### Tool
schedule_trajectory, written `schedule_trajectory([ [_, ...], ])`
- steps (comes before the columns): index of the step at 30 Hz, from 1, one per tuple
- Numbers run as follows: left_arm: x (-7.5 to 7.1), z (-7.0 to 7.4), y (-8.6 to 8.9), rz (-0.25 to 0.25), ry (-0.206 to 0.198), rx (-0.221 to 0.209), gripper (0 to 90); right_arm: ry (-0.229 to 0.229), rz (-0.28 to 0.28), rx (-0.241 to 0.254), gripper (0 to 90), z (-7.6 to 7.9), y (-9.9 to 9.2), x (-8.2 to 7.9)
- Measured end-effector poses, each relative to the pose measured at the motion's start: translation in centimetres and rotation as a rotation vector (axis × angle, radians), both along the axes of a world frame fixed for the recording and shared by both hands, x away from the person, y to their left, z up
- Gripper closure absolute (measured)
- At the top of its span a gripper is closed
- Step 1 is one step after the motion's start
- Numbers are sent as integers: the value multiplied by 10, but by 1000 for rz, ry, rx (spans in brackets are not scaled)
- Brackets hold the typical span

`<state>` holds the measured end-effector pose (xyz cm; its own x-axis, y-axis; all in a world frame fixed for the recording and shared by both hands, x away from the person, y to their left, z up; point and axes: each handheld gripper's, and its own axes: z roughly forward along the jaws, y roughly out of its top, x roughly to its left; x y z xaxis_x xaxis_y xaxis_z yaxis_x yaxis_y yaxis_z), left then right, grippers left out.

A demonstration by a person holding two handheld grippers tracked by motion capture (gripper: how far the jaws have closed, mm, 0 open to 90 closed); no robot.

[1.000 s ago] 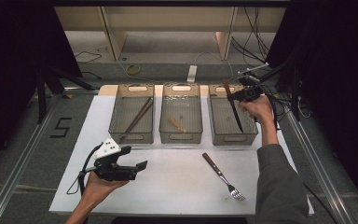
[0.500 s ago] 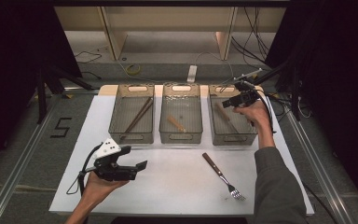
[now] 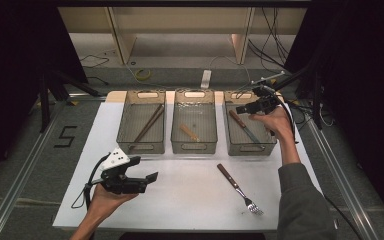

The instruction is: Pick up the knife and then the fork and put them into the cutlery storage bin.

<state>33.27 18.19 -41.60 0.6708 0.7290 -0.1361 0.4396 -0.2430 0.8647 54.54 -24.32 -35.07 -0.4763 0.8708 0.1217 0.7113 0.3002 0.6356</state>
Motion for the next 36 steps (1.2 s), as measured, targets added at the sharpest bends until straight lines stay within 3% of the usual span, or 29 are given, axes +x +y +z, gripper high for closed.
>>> schedule_trajectory([
  [15,0,0,0,3,3,0,154,-50,73,9,285,12,11,-40],
  [21,0,-1,0,4,4,1,154,-54,91,-4,277,7,19,-59],
  [26,0,-1,0,4,4,-1,153,-57,146,-16,262,3,28,-77],
  [32,0,-1,-1,3,5,-1,153,-73,196,3,261,2,35,-100],
  [36,0,-1,-1,4,7,0,153,-58,228,12,262,-4,39,-111],
])
